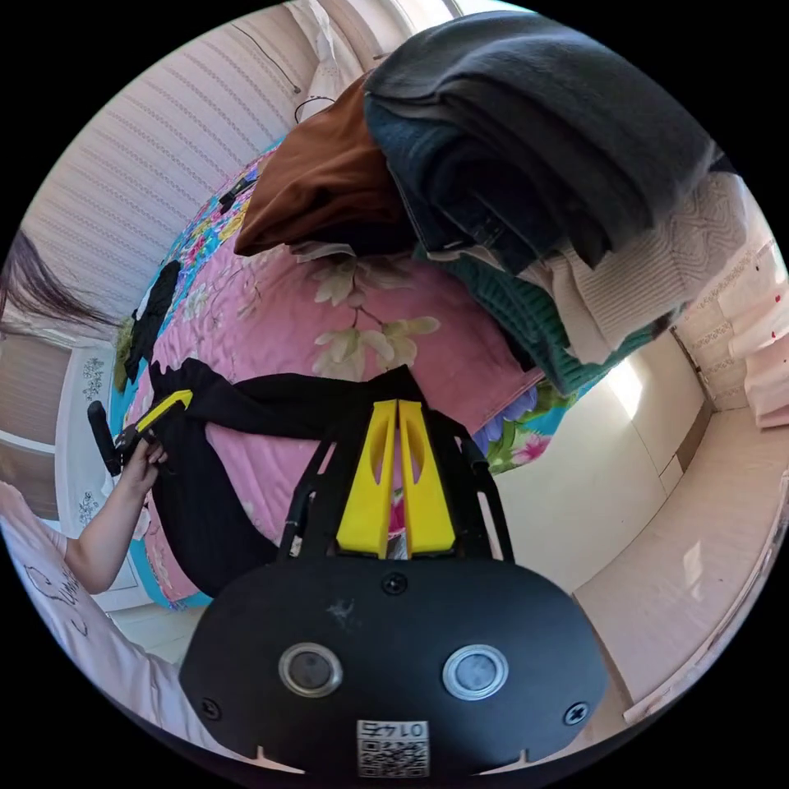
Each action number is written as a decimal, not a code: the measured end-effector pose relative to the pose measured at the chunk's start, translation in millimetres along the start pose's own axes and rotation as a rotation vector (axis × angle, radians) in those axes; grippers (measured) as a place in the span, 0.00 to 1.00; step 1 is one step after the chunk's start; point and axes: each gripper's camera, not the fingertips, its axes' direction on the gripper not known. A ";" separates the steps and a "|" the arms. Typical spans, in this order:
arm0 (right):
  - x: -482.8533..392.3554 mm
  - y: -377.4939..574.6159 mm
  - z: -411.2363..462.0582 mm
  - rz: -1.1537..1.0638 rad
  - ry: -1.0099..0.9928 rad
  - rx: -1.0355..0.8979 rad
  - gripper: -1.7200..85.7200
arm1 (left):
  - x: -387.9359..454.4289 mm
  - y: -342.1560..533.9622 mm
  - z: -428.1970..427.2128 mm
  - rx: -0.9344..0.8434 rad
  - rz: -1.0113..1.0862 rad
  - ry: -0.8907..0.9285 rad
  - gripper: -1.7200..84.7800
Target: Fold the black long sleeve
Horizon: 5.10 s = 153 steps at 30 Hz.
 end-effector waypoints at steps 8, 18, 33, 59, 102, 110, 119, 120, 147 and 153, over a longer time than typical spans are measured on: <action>54.3 6.7 26.9 0.055 -0.043 -0.022 0.11 | 82.5 -44.4 42.5 -0.037 0.273 0.173 0.10; 118.9 24.4 8.7 0.025 -0.237 -0.084 0.02 | 107.5 -49.1 74.9 -0.126 0.332 0.181 0.01; 185.0 -9.2 26.2 0.145 -0.321 -0.048 0.06 | 92.1 -103.2 95.2 -0.107 0.274 0.215 0.09; 135.5 -17.2 48.2 0.162 -0.212 0.012 0.10 | 86.3 -107.4 139.5 -0.209 0.289 0.085 0.01; -578.1 -156.8 222.4 -0.744 -0.516 -0.246 0.07 | -263.3 97.4 -125.3 -0.135 -0.316 -0.213 0.01; -711.9 -202.9 259.7 -0.724 -0.507 -0.260 0.12 | -231.9 119.8 -194.0 0.023 -0.255 -0.431 0.05; -790.1 -230.8 277.2 -0.700 -0.497 -0.270 0.12 | -286.4 89.3 -171.2 -0.095 -0.249 -0.222 0.02; -795.6 -230.3 277.1 -0.713 -0.496 -0.286 0.12 | -284.6 94.8 -180.9 -0.065 -0.273 -0.208 0.01; -957.8 -169.5 326.1 -0.802 -0.586 -0.548 0.07 | -247.1 188.6 -347.1 0.087 -0.484 -0.270 0.11; -964.9 -144.6 311.5 -0.850 -0.587 -0.498 0.04 | -251.6 180.6 -331.8 -0.103 -0.415 -0.202 0.09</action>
